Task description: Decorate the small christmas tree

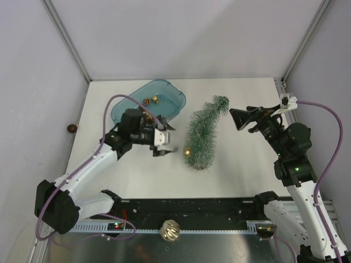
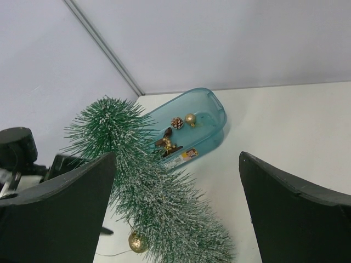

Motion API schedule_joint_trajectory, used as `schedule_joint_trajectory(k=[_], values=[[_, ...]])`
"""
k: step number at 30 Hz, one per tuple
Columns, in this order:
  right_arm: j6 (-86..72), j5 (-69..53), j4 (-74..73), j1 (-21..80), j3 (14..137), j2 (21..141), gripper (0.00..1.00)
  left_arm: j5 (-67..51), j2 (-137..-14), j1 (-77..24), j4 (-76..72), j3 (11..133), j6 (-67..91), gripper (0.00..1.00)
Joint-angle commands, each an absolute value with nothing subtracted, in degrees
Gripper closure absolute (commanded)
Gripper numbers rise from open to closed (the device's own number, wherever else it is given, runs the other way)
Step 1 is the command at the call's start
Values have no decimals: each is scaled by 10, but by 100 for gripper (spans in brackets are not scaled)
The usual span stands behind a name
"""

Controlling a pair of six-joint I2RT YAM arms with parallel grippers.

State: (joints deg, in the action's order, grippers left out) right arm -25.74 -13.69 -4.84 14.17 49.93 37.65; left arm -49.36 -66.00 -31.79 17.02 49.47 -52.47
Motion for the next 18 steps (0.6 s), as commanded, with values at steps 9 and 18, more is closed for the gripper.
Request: schedule_joint_trajectory(k=[9,18], values=[[-241,-118,-55,134,505,344,1,-425,-735,-98,163,605,-206,9],[-236,-110,-73,134,505,347,1,-239,-1045,-94,234,910,-116,28]])
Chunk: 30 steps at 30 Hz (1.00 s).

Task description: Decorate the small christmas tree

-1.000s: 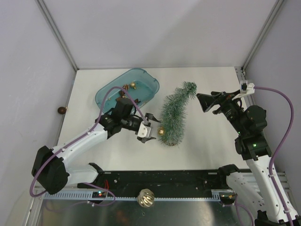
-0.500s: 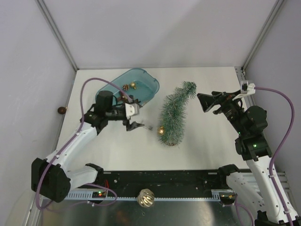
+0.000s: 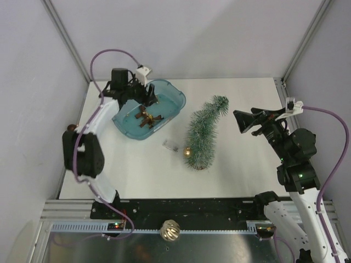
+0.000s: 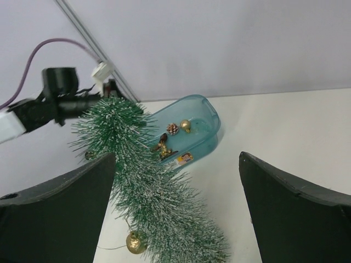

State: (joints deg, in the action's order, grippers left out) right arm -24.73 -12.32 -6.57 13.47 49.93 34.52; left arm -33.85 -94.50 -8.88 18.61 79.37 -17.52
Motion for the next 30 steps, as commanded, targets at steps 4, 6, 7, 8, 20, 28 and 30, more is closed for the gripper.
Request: schedule_joint_trajectory(k=[4,6,7,8,20,28,30], values=[[-231,-97,-84,133,505,348,1,-203,-1182,-100,277,1058,-109,31],[-228,-92,-91,134,505,348,1,-182,-1237,-103,287,1116,-95,35],[-226,-89,-96,135,505,348,1,-172,-1259,-105,292,1139,-89,36],[-224,-87,-100,135,505,347,1,-167,-1282,-105,295,1162,-81,37],[-213,-85,-114,143,505,354,1,-85,-1396,-119,297,1256,-8,42],[-210,-87,-111,145,505,360,1,-71,-1416,-122,297,1281,-4,38],[-209,-87,-109,144,505,361,1,-67,-1414,-122,298,1277,-4,39]])
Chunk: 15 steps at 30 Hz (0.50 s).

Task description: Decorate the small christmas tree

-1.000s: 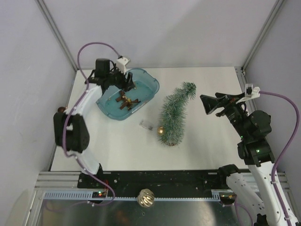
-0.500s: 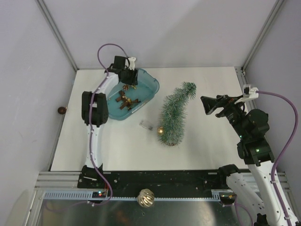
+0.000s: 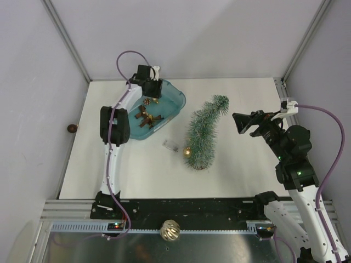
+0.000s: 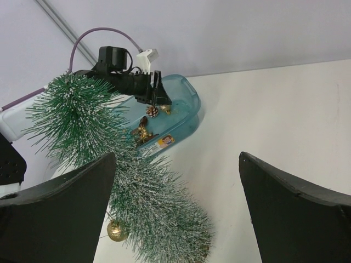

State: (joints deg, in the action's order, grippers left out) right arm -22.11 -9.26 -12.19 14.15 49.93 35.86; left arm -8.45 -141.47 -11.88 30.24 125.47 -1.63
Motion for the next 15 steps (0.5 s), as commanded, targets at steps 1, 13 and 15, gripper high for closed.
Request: schedule_joint_trajectory(k=[1,13,15], values=[[-208,-87,-108,145,505,362,1,-62,-1413,-122,298,1274,-4,40],[-212,-91,-94,145,505,365,1,-38,-1423,-130,337,1288,7,46],[-213,-91,-94,145,506,365,1,-40,-1431,-131,356,1301,6,49]])
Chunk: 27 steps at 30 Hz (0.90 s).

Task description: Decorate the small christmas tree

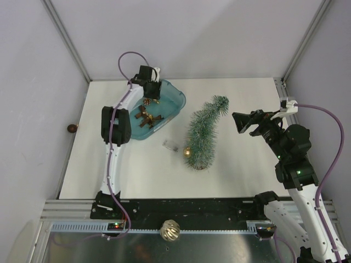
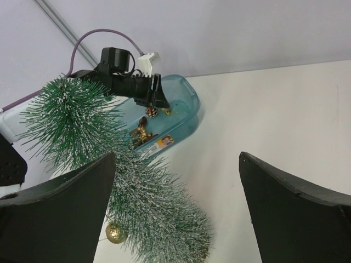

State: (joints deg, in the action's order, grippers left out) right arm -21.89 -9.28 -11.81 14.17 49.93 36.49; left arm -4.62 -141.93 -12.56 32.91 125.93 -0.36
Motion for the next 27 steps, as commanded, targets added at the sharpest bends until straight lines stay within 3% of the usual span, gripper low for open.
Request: schedule_joint_trajectory(k=[1,10,17,22,27], values=[[-212,-91,-95,145,507,366,1,-40,-1437,-132,366,1307,5,50],[-211,-97,-96,145,517,376,1,-43,-1453,-130,393,1317,1,53],[-212,-102,-102,145,518,373,1,-81,-1425,-131,392,1317,1,73],[-212,-104,-105,145,517,366,1,-143,-1358,-134,391,1295,-18,81],[-209,-103,-108,145,517,357,1,-199,-1239,-149,392,1231,-49,84]])
